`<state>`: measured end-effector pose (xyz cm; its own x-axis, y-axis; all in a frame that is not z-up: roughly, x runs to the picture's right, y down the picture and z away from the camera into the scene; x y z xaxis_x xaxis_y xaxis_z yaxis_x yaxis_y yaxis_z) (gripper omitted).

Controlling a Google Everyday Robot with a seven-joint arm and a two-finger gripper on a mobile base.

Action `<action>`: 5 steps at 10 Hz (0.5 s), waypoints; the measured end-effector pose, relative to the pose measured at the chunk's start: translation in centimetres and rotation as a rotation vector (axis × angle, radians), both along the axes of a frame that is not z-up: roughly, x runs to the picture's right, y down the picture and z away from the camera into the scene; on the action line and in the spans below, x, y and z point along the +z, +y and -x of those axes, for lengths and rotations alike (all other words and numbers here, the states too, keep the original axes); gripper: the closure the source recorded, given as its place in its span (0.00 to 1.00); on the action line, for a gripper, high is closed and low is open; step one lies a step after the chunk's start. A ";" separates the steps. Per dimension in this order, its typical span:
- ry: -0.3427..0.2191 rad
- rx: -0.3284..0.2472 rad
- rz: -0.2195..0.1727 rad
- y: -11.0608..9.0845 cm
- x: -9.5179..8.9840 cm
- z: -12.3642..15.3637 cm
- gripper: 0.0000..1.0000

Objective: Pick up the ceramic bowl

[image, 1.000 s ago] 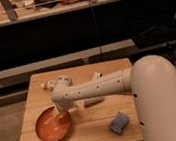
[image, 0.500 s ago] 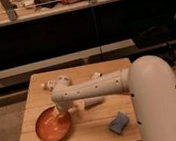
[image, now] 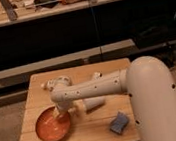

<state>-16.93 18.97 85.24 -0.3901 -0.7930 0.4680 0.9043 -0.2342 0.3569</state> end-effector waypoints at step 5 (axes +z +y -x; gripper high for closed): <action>0.000 0.000 0.005 0.4 0.5 -0.1 0.20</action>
